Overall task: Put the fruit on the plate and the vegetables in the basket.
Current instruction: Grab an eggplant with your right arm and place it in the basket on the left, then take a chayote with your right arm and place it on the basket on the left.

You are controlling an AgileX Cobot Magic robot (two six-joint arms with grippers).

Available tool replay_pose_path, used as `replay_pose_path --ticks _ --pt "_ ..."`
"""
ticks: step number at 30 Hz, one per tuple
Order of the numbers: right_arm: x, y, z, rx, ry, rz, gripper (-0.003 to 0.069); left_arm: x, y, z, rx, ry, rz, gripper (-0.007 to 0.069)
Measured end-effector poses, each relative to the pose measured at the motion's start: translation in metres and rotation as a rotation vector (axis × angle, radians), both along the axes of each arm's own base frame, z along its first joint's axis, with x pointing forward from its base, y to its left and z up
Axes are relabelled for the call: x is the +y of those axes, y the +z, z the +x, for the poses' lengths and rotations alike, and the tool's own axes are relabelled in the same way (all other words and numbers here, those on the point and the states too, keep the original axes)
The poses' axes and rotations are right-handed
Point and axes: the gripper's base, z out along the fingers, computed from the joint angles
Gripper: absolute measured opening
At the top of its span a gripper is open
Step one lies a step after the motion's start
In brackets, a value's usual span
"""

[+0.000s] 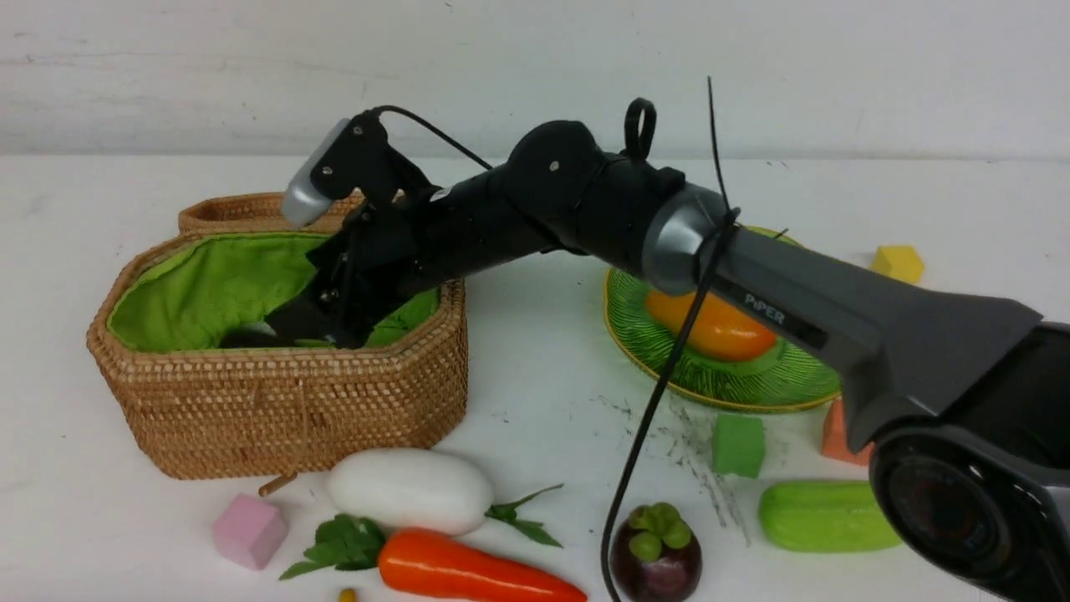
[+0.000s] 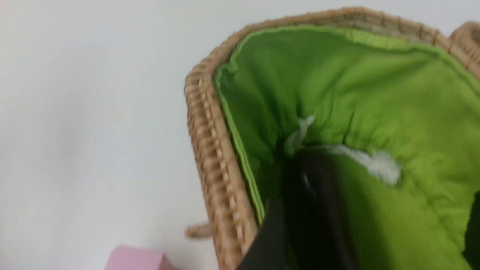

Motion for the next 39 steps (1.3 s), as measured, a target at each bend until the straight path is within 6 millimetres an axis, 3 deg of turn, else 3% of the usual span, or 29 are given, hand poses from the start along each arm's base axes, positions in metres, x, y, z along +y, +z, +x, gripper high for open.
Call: replay_pose_path --ticks 3,4,9,16,17,19,22,26,31,35,36,39 --pt "-0.024 0.008 0.012 0.054 -0.015 0.001 0.0674 0.0 0.0 0.0 0.0 0.0 0.0 0.0239" --pt "-0.025 0.009 0.011 0.055 -0.017 0.002 0.0673 0.0 0.0 0.0 0.0 0.0 0.0 0.0239" --pt "-0.076 0.048 0.023 0.078 -0.046 -0.003 0.0654 0.0 0.0 0.0 0.0 0.0 0.0 0.0239" --pt "-0.126 0.124 0.001 0.036 -0.082 -0.009 0.0643 0.0 0.0 0.0 0.0 0.0 0.0 0.0239" --pt "-0.142 0.142 -0.009 0.017 -0.103 -0.014 0.0638 0.0 0.0 0.0 0.0 0.0 0.0 0.0239" --pt "-0.159 0.159 -0.022 -0.006 -0.129 -0.022 0.0633 0.0 0.0 0.0 0.0 0.0 0.0 0.0239" --pt "-0.181 0.163 -0.033 0.001 -0.171 -0.058 0.0624 0.0 0.0 0.0 0.0 0.0 0.0 0.0239" --pt "-0.215 0.153 -0.05 0.024 -0.231 -0.192 0.0614 0.0 0.0 0.0 0.0 0.0 0.0 0.0239" --pt "-0.259 0.107 -0.071 0.099 -0.269 -0.515 0.0605 0.0 0.0 0.0 0.0 0.0 0.0 0.0239" --pt "-0.271 0.064 -0.08 0.141 -0.189 -0.695 0.0601 0.0 0.0 0.0 0.0 0.0 0.0 0.0239" --pt "-0.276 0.044 -0.085 0.142 -0.129 -0.769 0.0597 0.0 0.0 0.0 0.0 0.0 0.0 0.0239" --pt "-0.279 0.019 -0.092 0.157 -0.084 -0.815 0.0595 0.0 0.0 0.0 0.0 0.0 0.0 0.0239"
